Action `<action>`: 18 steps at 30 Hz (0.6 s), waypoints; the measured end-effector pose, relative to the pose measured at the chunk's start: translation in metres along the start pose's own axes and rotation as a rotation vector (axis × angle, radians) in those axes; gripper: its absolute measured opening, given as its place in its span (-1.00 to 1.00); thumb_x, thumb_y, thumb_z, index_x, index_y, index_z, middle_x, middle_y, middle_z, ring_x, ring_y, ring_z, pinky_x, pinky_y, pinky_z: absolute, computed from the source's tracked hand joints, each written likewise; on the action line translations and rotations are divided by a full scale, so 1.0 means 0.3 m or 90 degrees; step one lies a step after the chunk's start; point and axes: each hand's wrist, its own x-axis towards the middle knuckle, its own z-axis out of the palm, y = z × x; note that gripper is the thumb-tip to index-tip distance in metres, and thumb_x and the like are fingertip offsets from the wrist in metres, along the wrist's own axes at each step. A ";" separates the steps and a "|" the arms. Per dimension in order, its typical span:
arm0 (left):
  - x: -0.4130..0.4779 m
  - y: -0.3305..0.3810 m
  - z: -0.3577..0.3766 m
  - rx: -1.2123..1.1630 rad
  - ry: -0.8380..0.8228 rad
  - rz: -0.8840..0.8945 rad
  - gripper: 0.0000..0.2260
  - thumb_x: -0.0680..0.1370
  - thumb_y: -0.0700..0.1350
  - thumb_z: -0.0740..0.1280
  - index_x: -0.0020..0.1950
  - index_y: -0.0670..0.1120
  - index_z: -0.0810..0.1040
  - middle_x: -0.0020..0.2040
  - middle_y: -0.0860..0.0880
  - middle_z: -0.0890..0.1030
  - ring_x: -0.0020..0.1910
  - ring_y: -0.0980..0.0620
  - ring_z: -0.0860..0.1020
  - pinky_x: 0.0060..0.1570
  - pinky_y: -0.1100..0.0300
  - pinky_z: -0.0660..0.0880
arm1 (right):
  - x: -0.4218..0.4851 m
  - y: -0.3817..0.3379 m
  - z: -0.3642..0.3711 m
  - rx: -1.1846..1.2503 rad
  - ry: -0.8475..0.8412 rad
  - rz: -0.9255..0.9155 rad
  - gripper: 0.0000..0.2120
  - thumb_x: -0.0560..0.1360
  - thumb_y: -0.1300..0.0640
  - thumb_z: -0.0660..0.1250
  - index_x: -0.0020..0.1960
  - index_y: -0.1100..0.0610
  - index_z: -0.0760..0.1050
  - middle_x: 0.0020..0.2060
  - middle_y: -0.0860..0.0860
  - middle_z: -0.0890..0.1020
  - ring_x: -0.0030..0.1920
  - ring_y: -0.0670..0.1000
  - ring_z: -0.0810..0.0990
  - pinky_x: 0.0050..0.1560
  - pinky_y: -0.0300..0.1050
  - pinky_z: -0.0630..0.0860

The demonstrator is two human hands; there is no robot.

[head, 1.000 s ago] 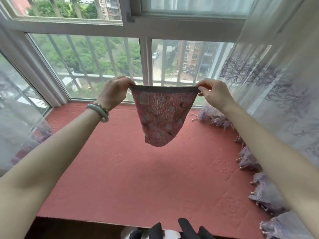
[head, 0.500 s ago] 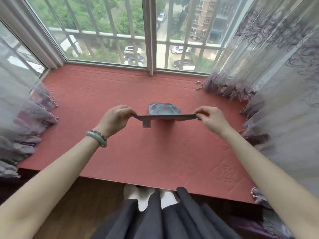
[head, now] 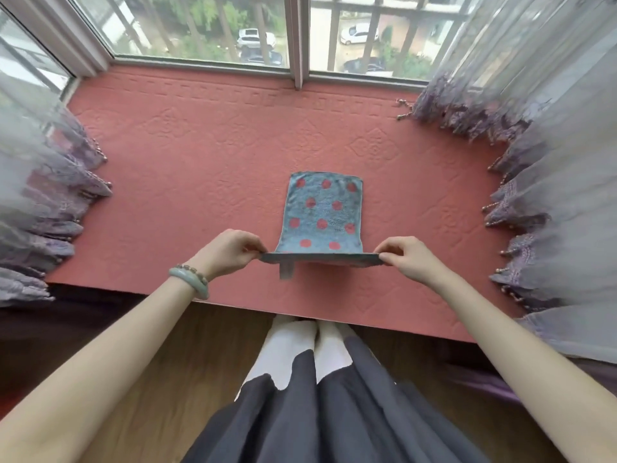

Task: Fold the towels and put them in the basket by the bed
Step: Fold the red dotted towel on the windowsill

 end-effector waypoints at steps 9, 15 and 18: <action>0.327 -0.139 0.003 -0.033 -0.026 -0.018 -0.84 0.47 -0.28 0.33 -0.03 -0.12 0.67 -0.11 -0.04 0.69 -0.13 0.01 0.61 -0.06 0.17 0.50 | 0.273 0.043 0.019 0.064 0.110 0.113 -0.80 0.43 0.31 0.31 -0.20 0.04 0.59 -0.37 -0.04 0.63 -0.35 -0.12 0.56 -0.04 -0.05 0.53; 0.617 -0.269 0.019 -0.091 0.020 -0.072 -0.86 0.47 -0.25 0.36 -0.06 -0.10 0.68 -0.14 0.02 0.67 -0.14 0.09 0.59 -0.05 0.26 0.48 | 0.579 0.118 0.042 0.126 0.185 0.162 -0.74 0.41 0.30 0.33 -0.28 -0.06 0.56 -0.38 -0.08 0.62 -0.38 -0.21 0.58 -0.03 0.04 0.59; 0.746 -0.329 0.041 -0.117 0.048 -0.094 -0.86 0.47 -0.23 0.36 -0.04 -0.09 0.68 -0.15 0.07 0.66 -0.12 0.14 0.59 -0.08 0.40 0.40 | 0.731 0.155 0.044 0.166 0.220 0.193 -0.75 0.37 0.29 0.31 -0.31 -0.06 0.56 -0.36 -0.01 0.64 -0.28 0.04 0.62 0.00 0.17 0.59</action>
